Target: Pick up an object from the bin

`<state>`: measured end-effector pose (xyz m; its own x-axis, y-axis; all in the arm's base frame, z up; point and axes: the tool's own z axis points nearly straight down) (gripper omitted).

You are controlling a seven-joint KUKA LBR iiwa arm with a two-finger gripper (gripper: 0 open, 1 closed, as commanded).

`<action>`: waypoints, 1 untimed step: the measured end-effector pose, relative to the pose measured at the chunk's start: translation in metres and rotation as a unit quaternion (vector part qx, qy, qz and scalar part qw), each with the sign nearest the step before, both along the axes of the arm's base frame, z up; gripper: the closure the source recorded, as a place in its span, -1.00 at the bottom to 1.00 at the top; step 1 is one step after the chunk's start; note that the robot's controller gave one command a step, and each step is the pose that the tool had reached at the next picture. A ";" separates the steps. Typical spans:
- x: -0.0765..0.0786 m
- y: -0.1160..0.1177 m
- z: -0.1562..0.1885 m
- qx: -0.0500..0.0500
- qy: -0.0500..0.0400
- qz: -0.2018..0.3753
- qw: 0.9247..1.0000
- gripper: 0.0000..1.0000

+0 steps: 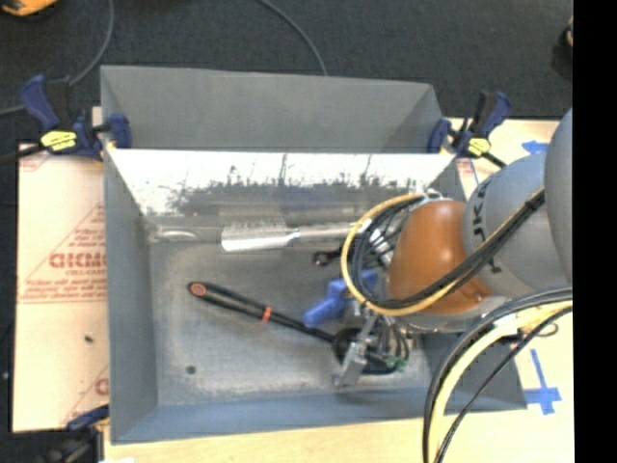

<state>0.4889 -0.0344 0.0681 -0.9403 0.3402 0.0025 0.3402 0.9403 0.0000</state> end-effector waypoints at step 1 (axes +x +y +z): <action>0.113 0.008 0.004 -0.002 -0.007 0.239 0.971 1.00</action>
Offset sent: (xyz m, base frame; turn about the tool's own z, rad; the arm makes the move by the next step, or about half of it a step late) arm 0.0000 0.0000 0.0000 0.0000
